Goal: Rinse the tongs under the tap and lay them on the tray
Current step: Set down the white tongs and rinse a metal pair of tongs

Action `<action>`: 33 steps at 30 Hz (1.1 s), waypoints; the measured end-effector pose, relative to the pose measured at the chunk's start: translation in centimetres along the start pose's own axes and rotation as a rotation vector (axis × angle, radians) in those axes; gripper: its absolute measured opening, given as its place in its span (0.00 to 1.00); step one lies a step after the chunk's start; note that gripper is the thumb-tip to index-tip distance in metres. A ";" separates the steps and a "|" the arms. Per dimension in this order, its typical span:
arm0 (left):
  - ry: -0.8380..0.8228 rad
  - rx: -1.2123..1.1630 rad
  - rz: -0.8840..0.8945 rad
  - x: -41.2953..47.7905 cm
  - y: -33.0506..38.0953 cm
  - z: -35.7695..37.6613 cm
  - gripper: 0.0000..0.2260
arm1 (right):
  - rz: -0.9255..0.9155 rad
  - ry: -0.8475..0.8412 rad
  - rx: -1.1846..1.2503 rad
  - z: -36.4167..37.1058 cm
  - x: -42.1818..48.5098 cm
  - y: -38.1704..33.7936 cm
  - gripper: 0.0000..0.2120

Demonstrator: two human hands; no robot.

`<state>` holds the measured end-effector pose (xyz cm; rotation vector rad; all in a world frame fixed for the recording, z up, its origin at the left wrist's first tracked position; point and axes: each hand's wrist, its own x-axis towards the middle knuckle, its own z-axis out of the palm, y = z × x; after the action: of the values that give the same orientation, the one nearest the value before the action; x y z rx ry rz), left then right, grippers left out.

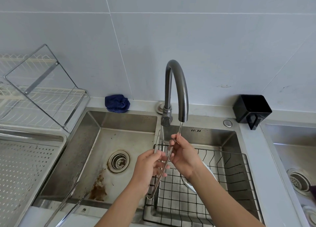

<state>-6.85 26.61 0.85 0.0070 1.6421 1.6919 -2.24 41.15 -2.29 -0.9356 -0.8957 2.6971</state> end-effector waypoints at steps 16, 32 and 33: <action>-0.009 -0.027 0.007 0.4 -0.5 0.0 0.12 | -0.034 -0.067 0.017 0.1 -0.6 -0.9 0.12; 0.092 0.215 0.278 0.5 -0.1 1.0 0.13 | -0.516 0.279 -0.845 2.0 -0.9 -1.2 0.10; 0.087 0.262 0.323 0.4 -0.2 1.0 0.12 | -0.541 0.322 -0.915 2.0 -0.9 -1.1 0.10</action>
<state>-6.50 27.67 0.66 0.3476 2.0029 1.7134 -2.78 40.81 0.05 -0.9983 -1.9875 1.5825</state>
